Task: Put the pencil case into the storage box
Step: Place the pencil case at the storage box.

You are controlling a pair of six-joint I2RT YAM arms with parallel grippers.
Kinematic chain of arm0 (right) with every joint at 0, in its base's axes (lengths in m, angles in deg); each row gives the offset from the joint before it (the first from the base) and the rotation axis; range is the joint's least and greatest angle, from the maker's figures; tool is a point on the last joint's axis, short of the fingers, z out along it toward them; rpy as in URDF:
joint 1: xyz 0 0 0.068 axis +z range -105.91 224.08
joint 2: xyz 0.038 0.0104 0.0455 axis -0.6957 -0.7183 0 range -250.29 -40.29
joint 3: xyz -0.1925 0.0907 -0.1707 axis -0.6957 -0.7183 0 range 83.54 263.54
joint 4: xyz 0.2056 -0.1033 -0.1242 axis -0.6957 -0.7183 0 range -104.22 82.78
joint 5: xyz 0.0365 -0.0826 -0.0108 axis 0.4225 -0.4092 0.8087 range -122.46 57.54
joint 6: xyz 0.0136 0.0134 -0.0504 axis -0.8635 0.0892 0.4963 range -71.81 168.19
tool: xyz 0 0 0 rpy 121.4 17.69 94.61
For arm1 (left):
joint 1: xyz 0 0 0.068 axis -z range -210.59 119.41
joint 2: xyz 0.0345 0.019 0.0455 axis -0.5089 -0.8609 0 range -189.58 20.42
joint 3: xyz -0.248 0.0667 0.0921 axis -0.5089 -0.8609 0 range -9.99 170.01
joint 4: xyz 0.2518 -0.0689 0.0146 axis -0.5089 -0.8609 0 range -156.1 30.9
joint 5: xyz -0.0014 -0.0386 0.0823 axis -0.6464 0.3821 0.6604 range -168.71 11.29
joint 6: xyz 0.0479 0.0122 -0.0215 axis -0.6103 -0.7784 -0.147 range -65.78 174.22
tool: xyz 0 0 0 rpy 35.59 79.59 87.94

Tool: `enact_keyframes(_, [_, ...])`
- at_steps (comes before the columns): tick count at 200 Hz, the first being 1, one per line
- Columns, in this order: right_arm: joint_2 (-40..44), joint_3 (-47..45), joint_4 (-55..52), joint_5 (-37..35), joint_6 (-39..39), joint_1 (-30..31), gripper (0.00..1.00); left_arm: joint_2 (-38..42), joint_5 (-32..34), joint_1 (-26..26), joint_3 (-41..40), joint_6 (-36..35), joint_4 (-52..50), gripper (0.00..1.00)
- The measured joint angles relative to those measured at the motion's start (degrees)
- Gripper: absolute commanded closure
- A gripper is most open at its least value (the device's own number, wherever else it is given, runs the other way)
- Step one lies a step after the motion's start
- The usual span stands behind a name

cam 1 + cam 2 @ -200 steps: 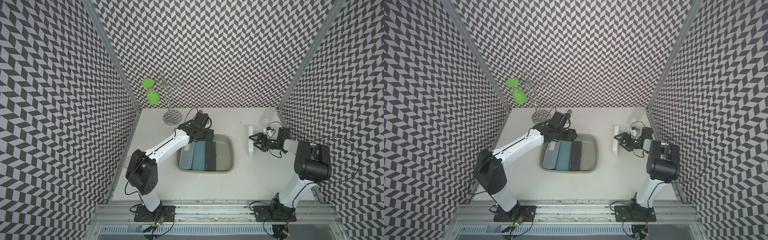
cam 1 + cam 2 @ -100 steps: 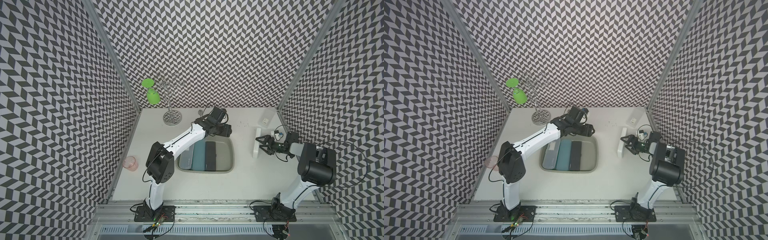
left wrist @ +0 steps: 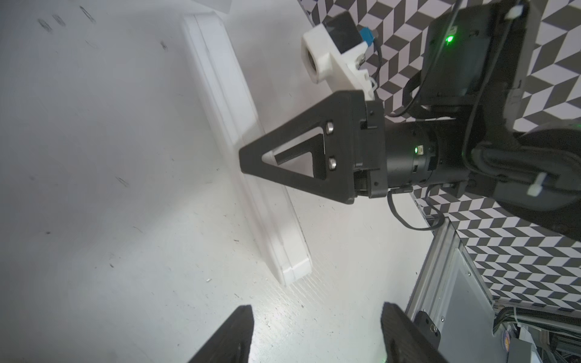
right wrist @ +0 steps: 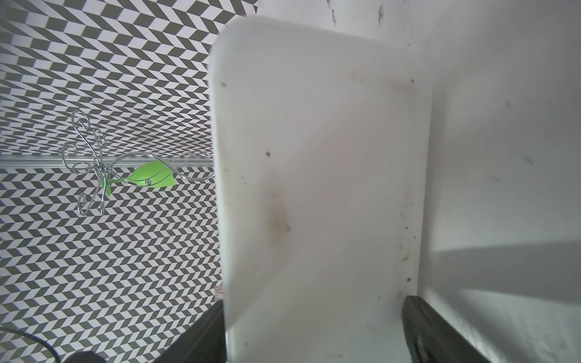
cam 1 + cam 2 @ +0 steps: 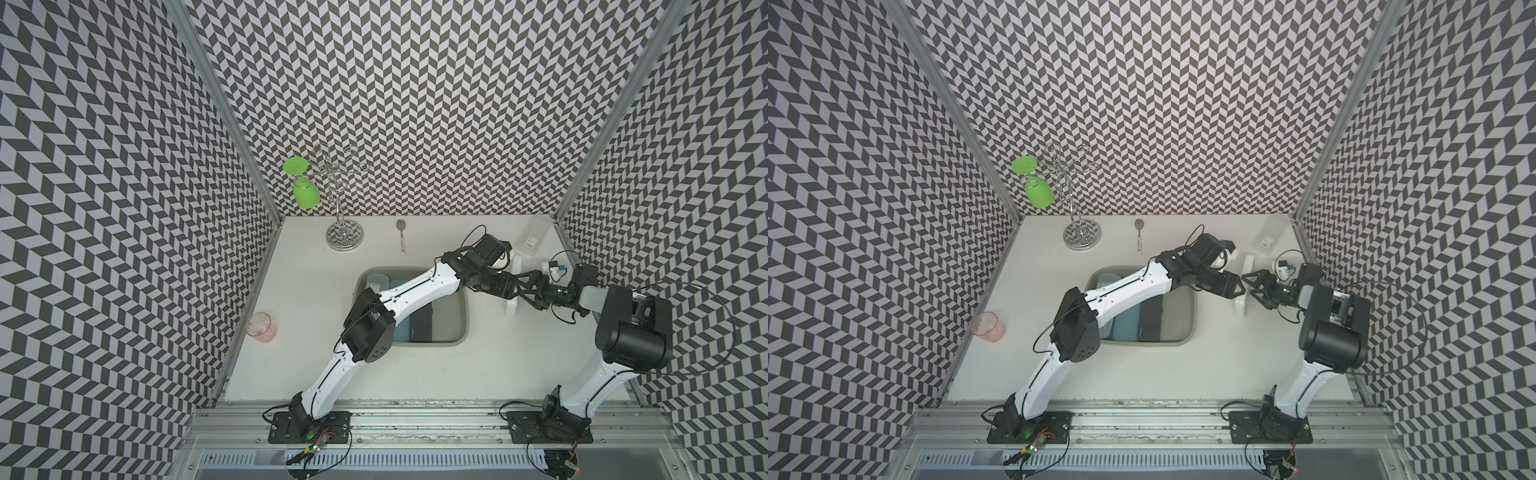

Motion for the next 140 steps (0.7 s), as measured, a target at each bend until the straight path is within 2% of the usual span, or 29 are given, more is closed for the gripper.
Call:
enact_keyframes(47, [0.0, -0.6, 1.0, 0.3, -0.5, 0.0, 0.14, -3.2, 1.0, 0.3, 0.3, 1.4, 0.2, 0.28])
enact_keyframes(61, [0.0, -0.9, 1.6, 0.5, -0.7, 0.0, 0.14, -4.5, 1.7, 0.3, 0.3, 1.6, 0.2, 0.22])
enact_keyframes(113, [0.4, -2.0, 3.0, 0.9, -0.8, -0.1, 0.14, -8.5, 3.1, 0.3, 3.9, 2.8, 0.1, 0.22])
enact_keyframes(140, [0.7, -2.4, 3.3, 0.9, -0.9, -0.1, 0.14, -8.5, 3.3, 0.3, 5.7, 3.3, 0.3, 0.17])
